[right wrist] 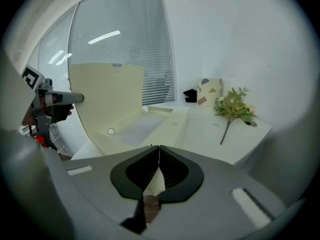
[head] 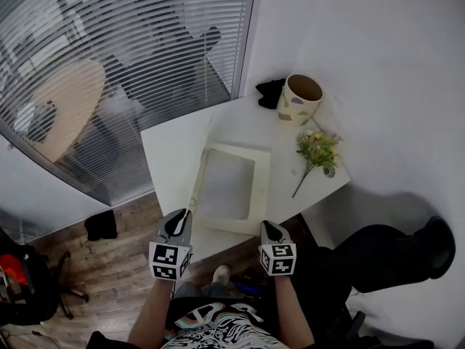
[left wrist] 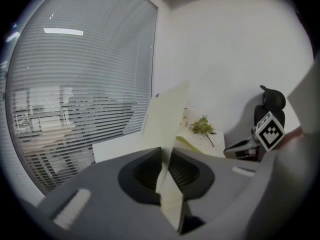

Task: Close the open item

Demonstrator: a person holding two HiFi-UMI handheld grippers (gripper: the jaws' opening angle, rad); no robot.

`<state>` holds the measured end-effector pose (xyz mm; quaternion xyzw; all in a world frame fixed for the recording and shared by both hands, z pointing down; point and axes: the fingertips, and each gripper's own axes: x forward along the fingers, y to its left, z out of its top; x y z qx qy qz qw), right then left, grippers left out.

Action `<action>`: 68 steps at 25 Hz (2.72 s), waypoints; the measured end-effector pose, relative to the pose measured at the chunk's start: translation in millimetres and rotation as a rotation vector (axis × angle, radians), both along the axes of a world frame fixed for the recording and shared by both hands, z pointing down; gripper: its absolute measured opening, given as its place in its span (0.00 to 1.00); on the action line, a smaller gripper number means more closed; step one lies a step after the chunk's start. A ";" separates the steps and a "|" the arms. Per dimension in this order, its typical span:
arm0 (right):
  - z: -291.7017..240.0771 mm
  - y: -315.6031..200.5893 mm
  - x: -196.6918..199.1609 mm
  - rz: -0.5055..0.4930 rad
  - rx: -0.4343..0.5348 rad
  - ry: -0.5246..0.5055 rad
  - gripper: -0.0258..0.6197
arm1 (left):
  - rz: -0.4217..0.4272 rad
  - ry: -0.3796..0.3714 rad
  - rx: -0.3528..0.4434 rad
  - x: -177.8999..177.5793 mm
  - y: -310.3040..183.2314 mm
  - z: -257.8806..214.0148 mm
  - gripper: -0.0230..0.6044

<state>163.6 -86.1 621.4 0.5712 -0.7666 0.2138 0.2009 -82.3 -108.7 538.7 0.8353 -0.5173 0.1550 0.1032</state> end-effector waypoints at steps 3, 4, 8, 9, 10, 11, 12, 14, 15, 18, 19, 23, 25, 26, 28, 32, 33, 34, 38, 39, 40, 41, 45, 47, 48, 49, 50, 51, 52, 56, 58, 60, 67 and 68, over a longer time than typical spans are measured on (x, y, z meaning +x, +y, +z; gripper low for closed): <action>4.4 3.4 6.1 0.031 -0.019 -0.003 0.04 | 0.005 -0.006 0.001 -1.0 2.8 0.1 0.17; 6.1 5.1 5.8 0.034 -0.027 -0.010 0.04 | 0.005 -0.006 0.002 -1.9 3.9 -0.3 0.17; 13.3 8.1 9.5 0.075 -0.057 -0.072 0.06 | 0.011 -0.011 0.003 -1.1 5.1 -0.2 0.17; 14.3 7.4 11.7 0.088 -0.061 -0.093 0.06 | 0.015 -0.016 0.004 0.1 4.7 0.5 0.17; 15.2 6.3 13.6 0.094 -0.064 -0.108 0.08 | 0.019 -0.021 0.004 1.5 4.2 1.3 0.17; 15.9 5.3 15.1 0.096 -0.066 -0.119 0.09 | 0.022 -0.025 0.005 3.0 3.8 2.1 0.17; 16.4 4.9 16.2 0.096 -0.071 -0.133 0.10 | 0.026 -0.026 0.005 4.7 3.7 2.7 0.17; 16.7 5.4 17.7 0.100 -0.086 -0.177 0.10 | 0.035 -0.025 0.005 7.7 4.5 3.1 0.17; 16.6 5.4 18.2 0.104 -0.093 -0.198 0.10 | 0.040 -0.027 0.005 8.9 5.0 2.8 0.17; 17.3 4.7 18.4 0.110 -0.107 -0.253 0.12 | 0.055 -0.035 0.009 12.6 5.5 2.0 0.17; 17.4 4.0 17.0 0.108 -0.112 -0.282 0.12 | 0.059 -0.037 0.010 13.5 5.3 2.2 0.17; 17.3 3.2 11.4 0.097 -0.134 -0.396 0.12 | 0.075 -0.048 0.018 16.9 5.4 4.6 0.17; 18.8 4.3 9.9 0.092 -0.144 -0.420 0.12 | 0.086 -0.053 0.017 22.0 6.5 2.1 0.17; 19.4 4.4 9.5 0.091 -0.146 -0.428 0.12 | 0.094 -0.060 0.018 24.6 7.2 2.0 0.17; 19.8 4.2 9.5 0.091 -0.146 -0.439 0.12 | 0.110 -0.074 0.020 29.1 8.9 2.9 0.17; 17.9 5.2 7.3 0.080 -0.138 -0.421 0.12 | 0.130 -0.080 0.018 34.2 11.6 4.3 0.18; 18.2 6.0 7.1 0.081 -0.137 -0.415 0.12 | 0.134 -0.081 0.018 35.1 12.2 4.3 0.18; 18.5 6.5 7.0 0.082 -0.137 -0.414 0.12 | 0.137 -0.082 0.019 36.2 12.4 4.2 0.18; 18.0 5.9 6.6 0.072 -0.135 -0.394 0.12 | 0.163 -0.095 0.022 44.9 13.0 5.2 0.18; 17.8 6.2 6.3 0.068 -0.134 -0.382 0.12 | 0.172 -0.099 0.021 48.0 13.8 5.8 0.18; 17.7 6.5 6.0 0.064 -0.133 -0.373 0.12 | 0.182 -0.103 0.020 51.2 14.8 6.6 0.19; 17.7 6.7 5.8 0.062 -0.132 -0.368 0.12 | 0.192 -0.107 0.019 54.6 15.7 7.7 0.19; 19.2 5.6 6.7 0.061 -0.130 -0.363 0.12 | 0.218 -0.121 0.001 65.5 17.9 16.3 0.19; 18.9 4.9 6.8 0.062 -0.127 -0.362 0.12 | 0.233 -0.127 -0.009 70.6 18.7 19.1 0.20; 18.5 5.0 6.7 0.063 -0.127 -0.361 0.12 | 0.242 -0.131 -0.012 73.1 19.4 20.0 0.20; 18.4 5.3 6.6 0.064 -0.127 -0.358 0.12 | 0.252 -0.135 -0.013 75.4 20.0 20.8 0.20; 18.5 5.7 6.4 0.066 -0.127 -0.355 0.12 | 0.262 -0.138 -0.013 77.4 20.6 21.4 0.20; 18.3 6.1 5.8 0.067 -0.128 -0.351 0.12 | 0.271 -0.141 -0.014 79.0 21.2 22.0 0.20; 17.9 6.4 5.2 0.067 -0.128 -0.349 0.12 | 0.279 -0.144 -0.015 80.5 21.8 22.8 0.20; 17.9 6.0 5.2 0.064 -0.127 -0.356 0.12 | 0.310 -0.157 -0.019 88.2 23.6 27.0 0.21; 17.4 6.5 4.7 0.064 -0.125 -0.356 0.12 | 0.325 -0.163 -0.021 91.7 25.0 28.6 0.21; 16.9 7.0 3.5 0.065 -0.121 -0.351 0.12 | 0.337 -0.166 -0.023 94.7 26.4 30.2 0.22; 17.5 7.3 4.7 0.070 -0.113 -0.336 0.12 | 0.381 -0.186 -0.033 109.2 28.3 37.7 0.22; 17.5 7.3 4.7 0.069 -0.112 -0.334 0.12 | 0.386 -0.189 -0.033 110.9 28.4 38.4 0.23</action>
